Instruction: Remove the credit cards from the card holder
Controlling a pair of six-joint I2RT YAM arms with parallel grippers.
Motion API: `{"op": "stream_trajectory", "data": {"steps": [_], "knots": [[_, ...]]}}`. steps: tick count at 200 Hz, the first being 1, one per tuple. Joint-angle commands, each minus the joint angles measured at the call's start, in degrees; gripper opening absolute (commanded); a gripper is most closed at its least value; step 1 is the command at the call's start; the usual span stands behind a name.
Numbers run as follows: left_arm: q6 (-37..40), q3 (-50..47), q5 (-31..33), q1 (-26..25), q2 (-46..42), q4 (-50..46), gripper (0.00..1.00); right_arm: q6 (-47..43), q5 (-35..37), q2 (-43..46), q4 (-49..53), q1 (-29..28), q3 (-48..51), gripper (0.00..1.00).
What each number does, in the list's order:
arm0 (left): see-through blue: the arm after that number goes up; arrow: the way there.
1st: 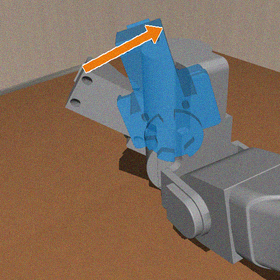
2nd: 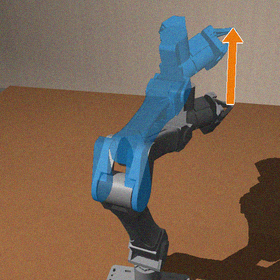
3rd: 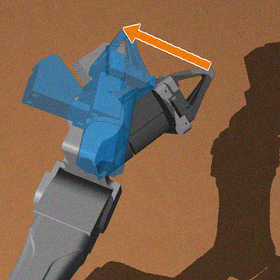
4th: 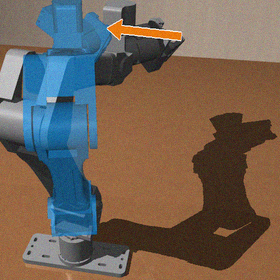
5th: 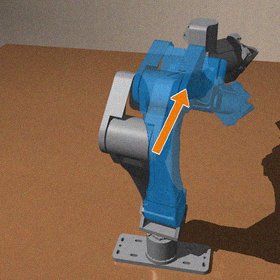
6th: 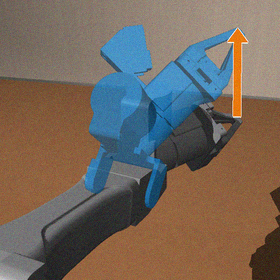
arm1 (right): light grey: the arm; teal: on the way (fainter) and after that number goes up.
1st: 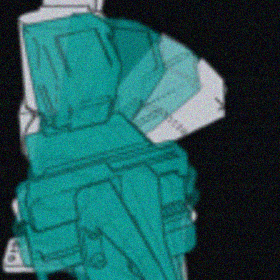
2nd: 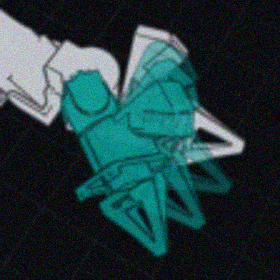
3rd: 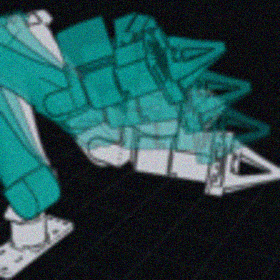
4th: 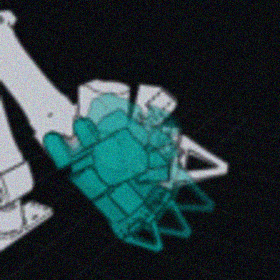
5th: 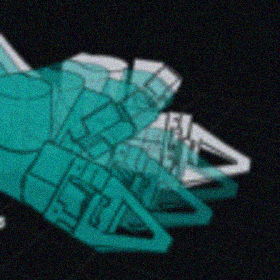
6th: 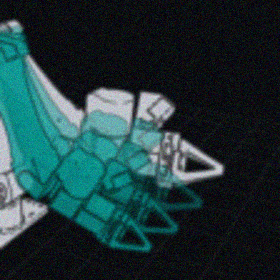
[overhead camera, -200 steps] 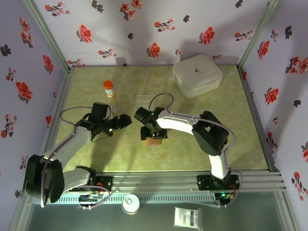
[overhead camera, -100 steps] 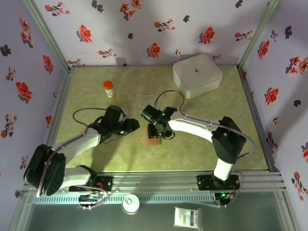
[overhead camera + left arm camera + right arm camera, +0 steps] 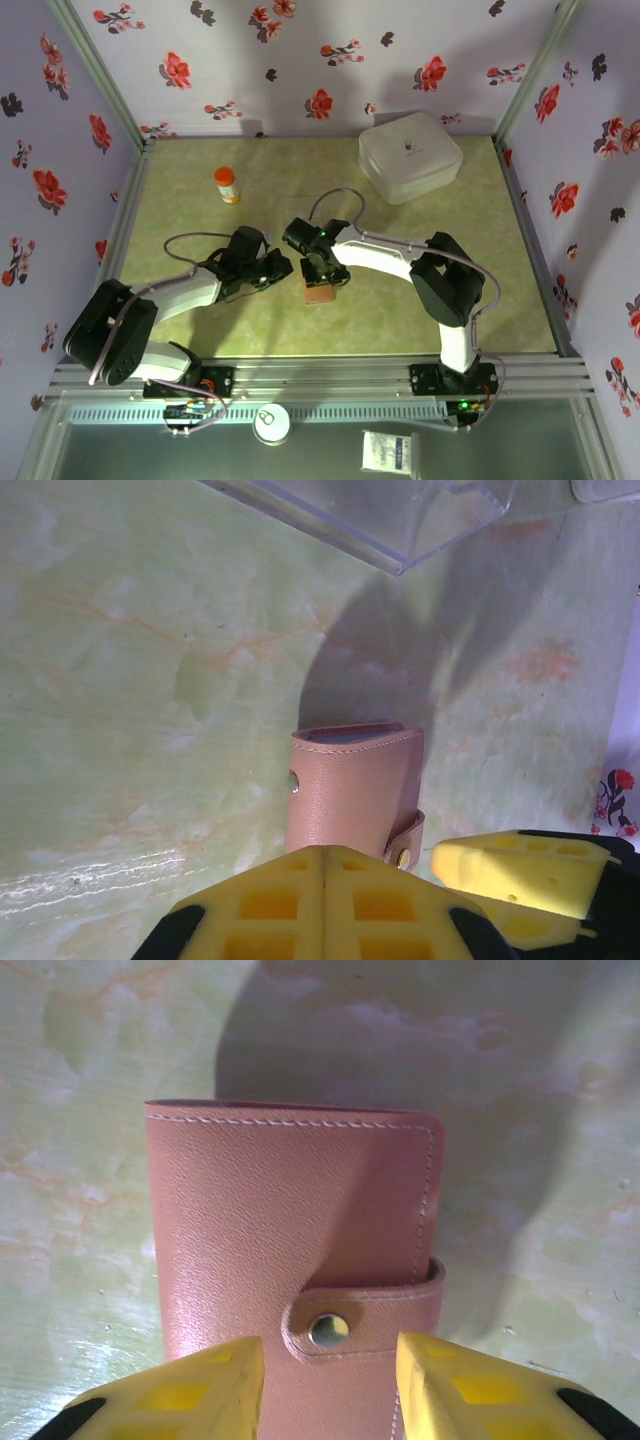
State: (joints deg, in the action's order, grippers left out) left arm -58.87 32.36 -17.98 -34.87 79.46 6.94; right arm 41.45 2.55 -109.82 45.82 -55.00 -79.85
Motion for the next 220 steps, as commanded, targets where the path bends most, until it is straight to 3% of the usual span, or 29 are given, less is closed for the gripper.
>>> {"op": "stream_trajectory", "data": {"steps": [1,110,220], "knots": [[-1.1,-1.1,0.6,-0.3,0.2,2.0,0.00,-1.0,-0.1,-1.5,2.0,0.5,-2.2,0.37],[-1.9,-1.7,-1.0,-1.2,-0.5,3.0,0.00,-0.3,-1.8,-3.9,1.0,1.0,-0.9,0.30],[-5.5,1.3,-1.7,-7.0,8.5,9.9,0.00,0.7,-5.1,-1.2,-5.1,2.3,5.2,0.13]]}}
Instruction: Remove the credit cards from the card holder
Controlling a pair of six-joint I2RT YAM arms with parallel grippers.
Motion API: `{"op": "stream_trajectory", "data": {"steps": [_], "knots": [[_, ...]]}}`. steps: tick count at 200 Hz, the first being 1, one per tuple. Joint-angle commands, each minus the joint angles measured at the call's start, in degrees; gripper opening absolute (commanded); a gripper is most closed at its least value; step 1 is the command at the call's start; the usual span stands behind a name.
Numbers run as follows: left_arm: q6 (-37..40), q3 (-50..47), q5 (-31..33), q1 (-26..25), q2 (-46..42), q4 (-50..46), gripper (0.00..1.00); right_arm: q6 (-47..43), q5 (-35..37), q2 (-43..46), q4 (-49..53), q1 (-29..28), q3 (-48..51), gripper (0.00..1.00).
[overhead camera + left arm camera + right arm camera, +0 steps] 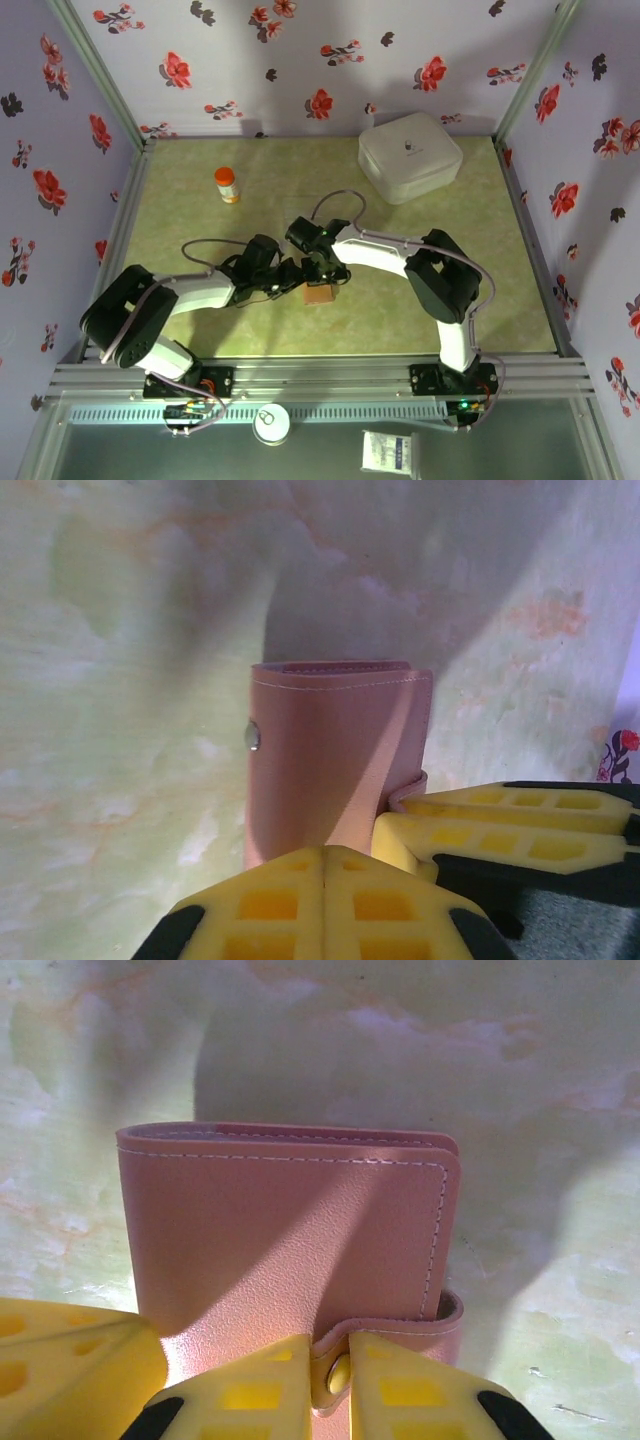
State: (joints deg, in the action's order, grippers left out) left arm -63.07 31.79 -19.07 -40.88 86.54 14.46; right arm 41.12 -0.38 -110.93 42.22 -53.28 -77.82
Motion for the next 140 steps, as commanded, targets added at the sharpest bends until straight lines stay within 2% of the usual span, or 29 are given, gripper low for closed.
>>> {"op": "stream_trajectory", "data": {"steps": [1,54,92,140], "knots": [[-1.3,1.9,-0.6,-1.1,1.5,2.5,0.00,1.1,-2.2,-0.1,-1.5,0.5,3.2,0.12],[-1.1,2.0,-0.4,-1.4,4.4,0.4,0.00,1.1,-1.7,2.7,-1.8,1.0,4.4,0.08],[-0.1,1.7,0.0,-1.4,4.9,-2.0,0.00,0.8,2.6,6.5,1.2,1.6,5.2,0.12],[0.2,2.0,0.8,-1.4,3.5,-3.1,0.00,1.3,4.4,10.1,1.2,3.5,8.5,0.22]]}}
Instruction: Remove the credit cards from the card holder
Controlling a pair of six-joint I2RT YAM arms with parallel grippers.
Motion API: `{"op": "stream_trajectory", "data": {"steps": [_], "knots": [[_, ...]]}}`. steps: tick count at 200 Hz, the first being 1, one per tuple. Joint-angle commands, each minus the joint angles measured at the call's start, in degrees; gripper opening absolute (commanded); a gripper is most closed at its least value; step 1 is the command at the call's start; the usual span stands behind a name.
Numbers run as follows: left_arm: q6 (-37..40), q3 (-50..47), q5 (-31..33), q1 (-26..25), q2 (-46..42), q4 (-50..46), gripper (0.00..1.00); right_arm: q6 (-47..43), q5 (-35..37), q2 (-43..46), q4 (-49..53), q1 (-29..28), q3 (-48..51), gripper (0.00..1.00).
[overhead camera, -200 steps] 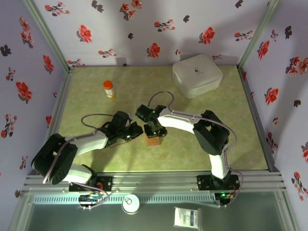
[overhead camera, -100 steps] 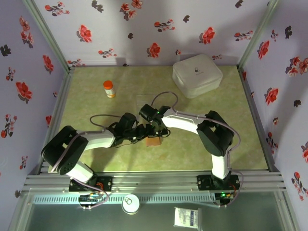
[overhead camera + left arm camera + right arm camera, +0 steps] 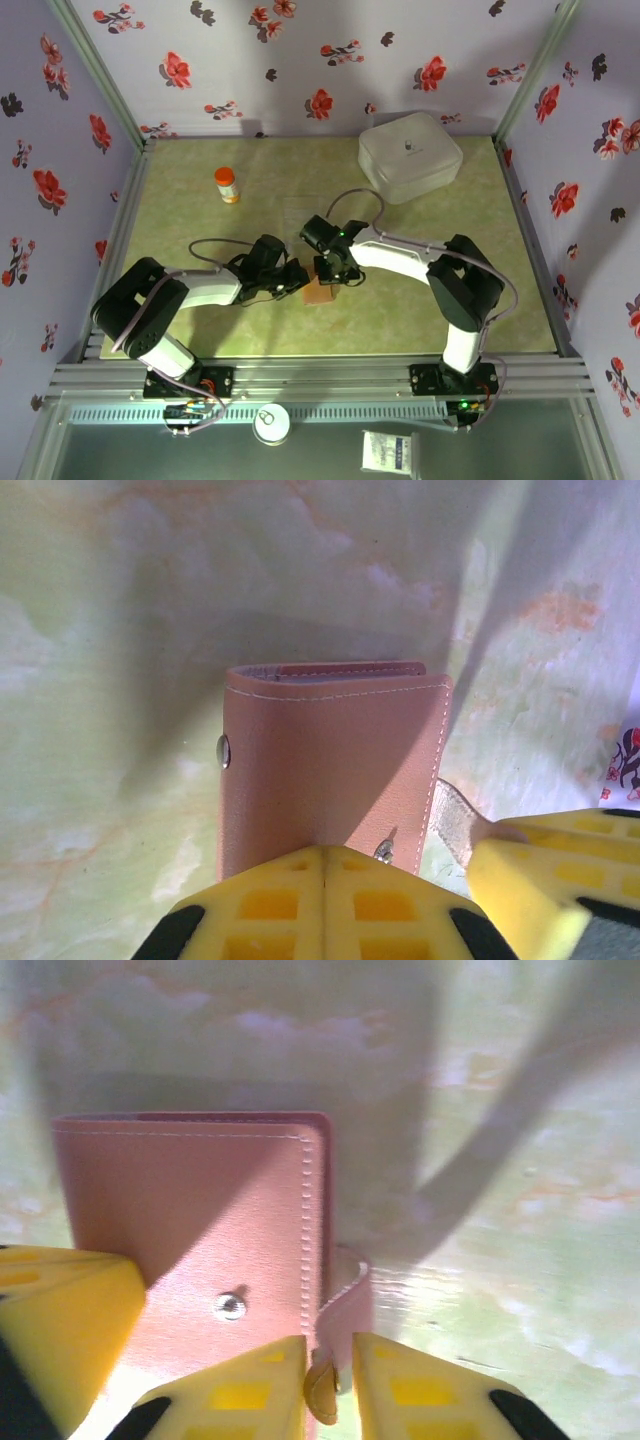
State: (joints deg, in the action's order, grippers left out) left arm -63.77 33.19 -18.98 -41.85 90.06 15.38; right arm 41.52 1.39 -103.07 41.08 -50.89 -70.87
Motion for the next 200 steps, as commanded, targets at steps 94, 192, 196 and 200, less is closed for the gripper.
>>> {"op": "stream_trajectory", "data": {"steps": [94,192,196,200], "knots": [[0.7,1.4,0.5,-0.4,0.4,-4.5,0.00,1.2,-1.3,-0.6,-3.2,1.7,3.3,0.22],[1.4,2.9,0.5,-0.4,0.8,-5.8,0.00,0.4,-1.8,-3.4,-5.1,2.3,4.0,0.17],[1.4,2.9,0.5,-0.4,0.8,-5.8,0.00,0.4,-2.0,-3.4,-5.2,2.4,4.0,0.17],[1.3,3.0,0.4,-0.4,0.9,-5.8,0.00,0.4,-2.0,-3.6,-5.4,2.4,4.1,0.17]]}}
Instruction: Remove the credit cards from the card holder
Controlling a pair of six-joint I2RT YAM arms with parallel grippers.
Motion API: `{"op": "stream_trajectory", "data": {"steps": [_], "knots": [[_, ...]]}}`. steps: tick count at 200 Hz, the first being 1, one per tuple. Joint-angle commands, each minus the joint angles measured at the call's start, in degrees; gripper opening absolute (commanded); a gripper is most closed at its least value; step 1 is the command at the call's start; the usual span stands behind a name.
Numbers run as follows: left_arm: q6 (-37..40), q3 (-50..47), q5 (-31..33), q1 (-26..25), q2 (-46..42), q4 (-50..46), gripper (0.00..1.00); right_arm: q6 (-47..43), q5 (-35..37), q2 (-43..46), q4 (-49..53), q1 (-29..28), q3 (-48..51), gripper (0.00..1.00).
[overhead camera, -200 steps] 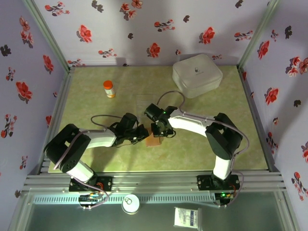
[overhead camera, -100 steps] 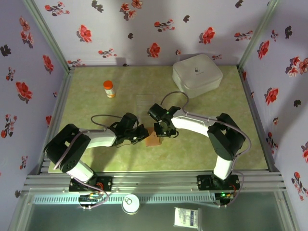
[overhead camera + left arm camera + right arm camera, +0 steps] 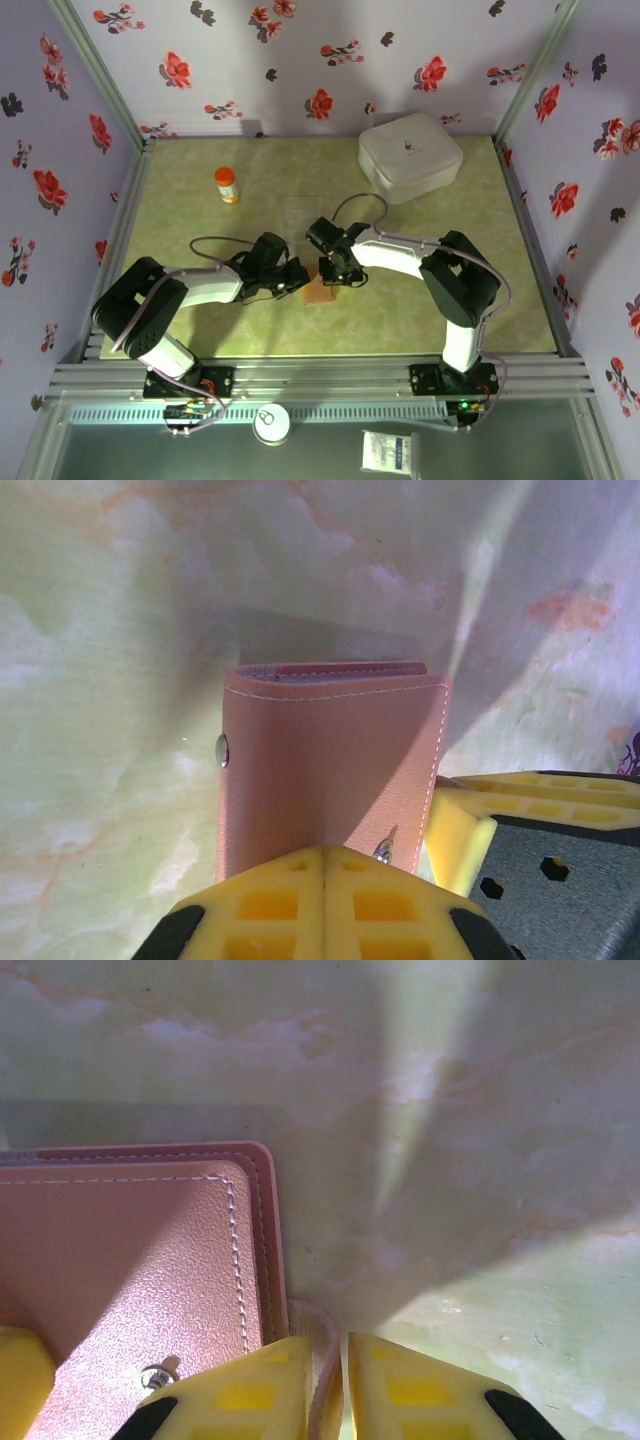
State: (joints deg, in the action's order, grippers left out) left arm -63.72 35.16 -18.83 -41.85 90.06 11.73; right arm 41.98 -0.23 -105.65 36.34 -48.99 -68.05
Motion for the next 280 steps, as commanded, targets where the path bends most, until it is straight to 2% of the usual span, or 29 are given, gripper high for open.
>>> {"op": "stream_trajectory", "data": {"steps": [1,34,90,128,185,280], "knots": [[1.3,1.1,0.3,-0.4,0.9,-2.1,0.00,-0.1,-0.5,-1.0,-0.7,0.5,1.2,0.17],[1.5,1.5,0.1,-0.5,1.0,-2.5,0.00,-0.2,-1.1,-1.4,-1.4,0.6,1.4,0.16],[1.7,2.2,0.5,-0.5,-1.9,-3.6,0.00,-0.9,0.2,1.2,0.3,0.9,1.3,0.10],[5.5,4.6,4.3,-0.4,-7.3,-12.0,0.08,-2.2,1.3,4.3,3.1,1.3,0.9,0.09],[10.3,5.4,7.9,2.4,-16.2,-22.9,0.11,-3.0,2.1,7.8,6.8,1.5,-0.5,0.08],[14.8,3.5,7.8,7.3,-26.0,-29.7,0.13,-3.5,0.4,8.4,10.9,-0.7,-6.6,0.08]]}}
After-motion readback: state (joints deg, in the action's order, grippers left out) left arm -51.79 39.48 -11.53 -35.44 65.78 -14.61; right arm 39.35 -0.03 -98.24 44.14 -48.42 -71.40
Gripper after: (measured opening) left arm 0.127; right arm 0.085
